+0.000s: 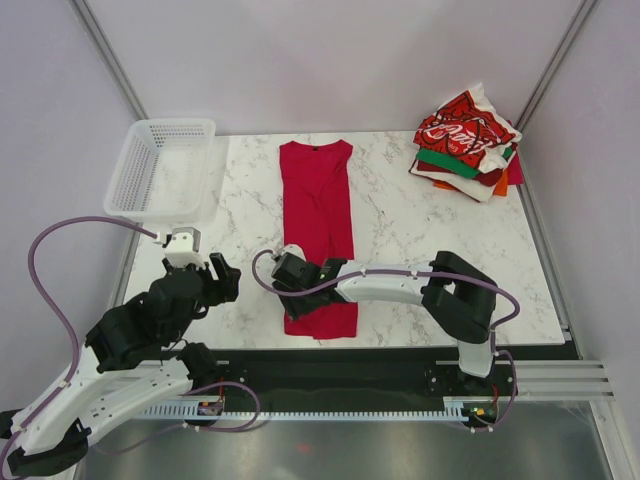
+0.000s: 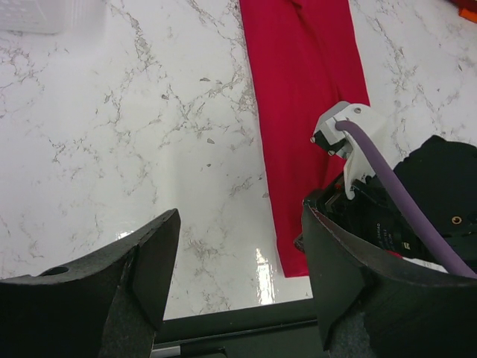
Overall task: Fold and stack the t-shirts
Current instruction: Fold the tshirt
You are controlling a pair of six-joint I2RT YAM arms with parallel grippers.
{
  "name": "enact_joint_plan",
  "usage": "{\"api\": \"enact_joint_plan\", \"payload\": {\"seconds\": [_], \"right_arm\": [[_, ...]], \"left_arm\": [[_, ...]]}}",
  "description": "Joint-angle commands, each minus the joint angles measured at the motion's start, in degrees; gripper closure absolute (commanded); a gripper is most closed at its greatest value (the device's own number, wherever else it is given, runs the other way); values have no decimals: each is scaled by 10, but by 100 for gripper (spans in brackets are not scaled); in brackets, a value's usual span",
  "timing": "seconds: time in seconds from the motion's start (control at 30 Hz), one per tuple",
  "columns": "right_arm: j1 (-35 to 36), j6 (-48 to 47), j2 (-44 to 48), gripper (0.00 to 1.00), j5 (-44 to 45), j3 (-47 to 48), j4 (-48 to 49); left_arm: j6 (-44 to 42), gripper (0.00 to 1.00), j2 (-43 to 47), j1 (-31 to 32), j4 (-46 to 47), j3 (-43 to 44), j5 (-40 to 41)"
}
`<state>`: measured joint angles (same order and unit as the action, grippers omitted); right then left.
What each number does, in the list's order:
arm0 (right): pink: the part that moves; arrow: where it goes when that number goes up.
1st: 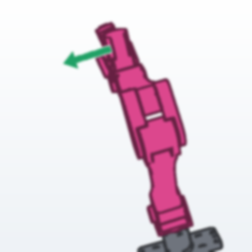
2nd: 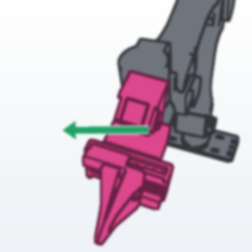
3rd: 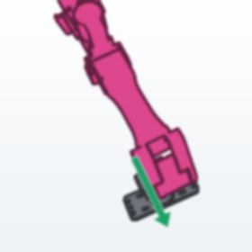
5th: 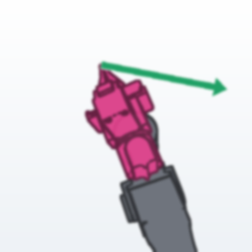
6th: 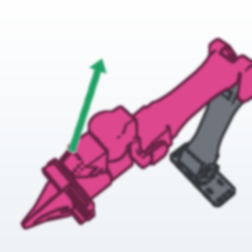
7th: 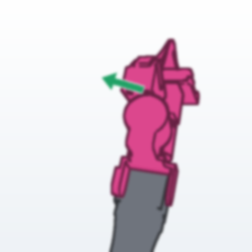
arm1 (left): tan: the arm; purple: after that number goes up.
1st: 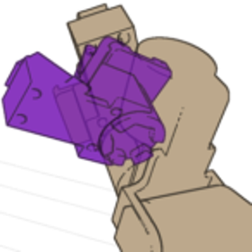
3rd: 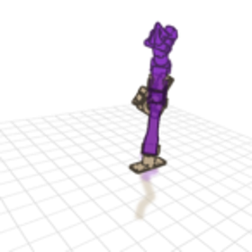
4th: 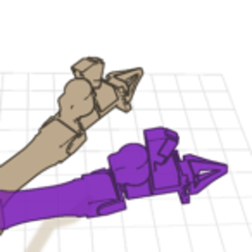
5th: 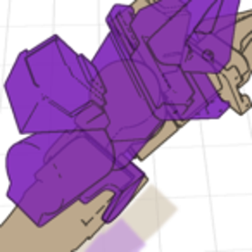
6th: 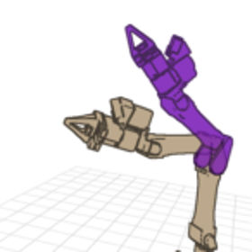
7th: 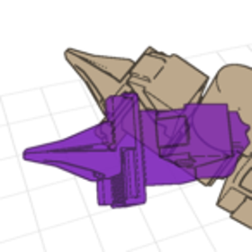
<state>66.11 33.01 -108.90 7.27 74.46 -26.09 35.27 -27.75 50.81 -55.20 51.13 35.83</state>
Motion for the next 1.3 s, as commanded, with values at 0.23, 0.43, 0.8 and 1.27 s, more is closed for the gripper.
{"api": "enact_joint_plan", "payload": {"seconds": [0.23, 0.43, 0.8, 1.27], "right_arm": [[7, 2, -5, 60, 30, 9, -25], [9, 3, 11, 85, 40, 5, -29], [41, 78, 137, 91, 111, -97, -63], [69, 181, 314, 9, 134, -270, -73]], "left_arm": [[14, 26, -3, 0, 6, -4, 7], [14, 26, -8, -1, 5, -4, 10], [12, 26, -21, 0, 6, -5, 9], [8, 26, -71, -1, 6, -2, -3]]}}
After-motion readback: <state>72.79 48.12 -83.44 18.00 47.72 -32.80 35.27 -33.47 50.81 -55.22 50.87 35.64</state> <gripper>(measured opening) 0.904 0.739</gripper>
